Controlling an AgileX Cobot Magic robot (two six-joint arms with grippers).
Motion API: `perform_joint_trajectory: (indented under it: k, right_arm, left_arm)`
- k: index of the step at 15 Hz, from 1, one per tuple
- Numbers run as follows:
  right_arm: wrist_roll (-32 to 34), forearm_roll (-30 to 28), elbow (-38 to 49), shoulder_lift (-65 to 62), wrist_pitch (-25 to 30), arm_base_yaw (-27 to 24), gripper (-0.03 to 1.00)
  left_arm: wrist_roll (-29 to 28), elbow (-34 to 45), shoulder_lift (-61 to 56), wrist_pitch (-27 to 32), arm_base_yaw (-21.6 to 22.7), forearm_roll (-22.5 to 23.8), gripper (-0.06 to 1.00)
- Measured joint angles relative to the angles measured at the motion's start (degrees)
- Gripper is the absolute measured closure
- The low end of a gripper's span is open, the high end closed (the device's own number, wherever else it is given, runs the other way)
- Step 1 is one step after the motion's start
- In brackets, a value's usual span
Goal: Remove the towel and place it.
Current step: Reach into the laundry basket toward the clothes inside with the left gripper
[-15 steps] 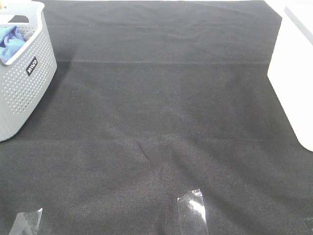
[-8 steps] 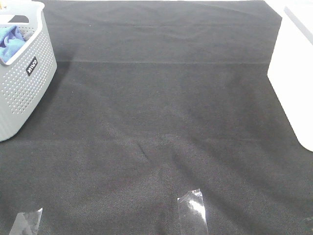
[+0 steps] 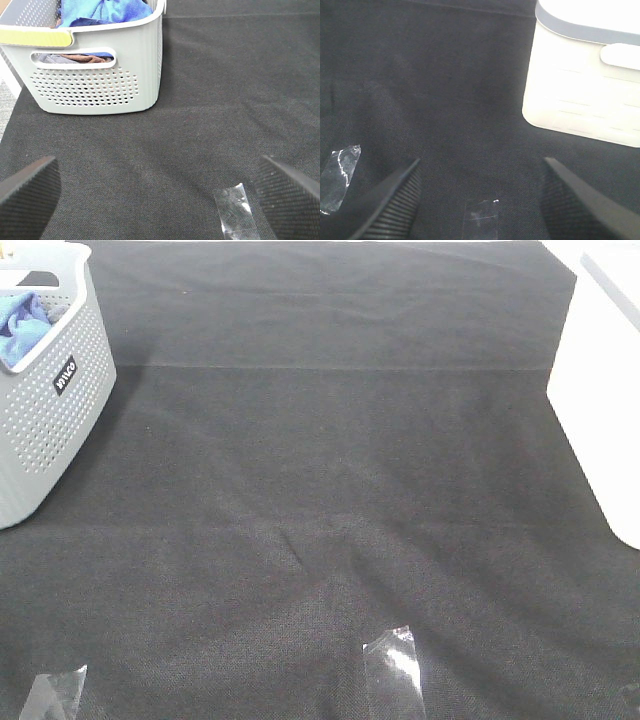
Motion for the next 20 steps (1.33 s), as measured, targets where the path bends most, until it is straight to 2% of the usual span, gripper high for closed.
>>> perform_joint_trajectory:
  k: [20]
  right_arm:
    - [0.0,0.0,0.0,0.0,0.0,0.0,0.33]
  left_arm:
    - [0.0,0.0,0.0,0.0,0.0,0.0,-0.05]
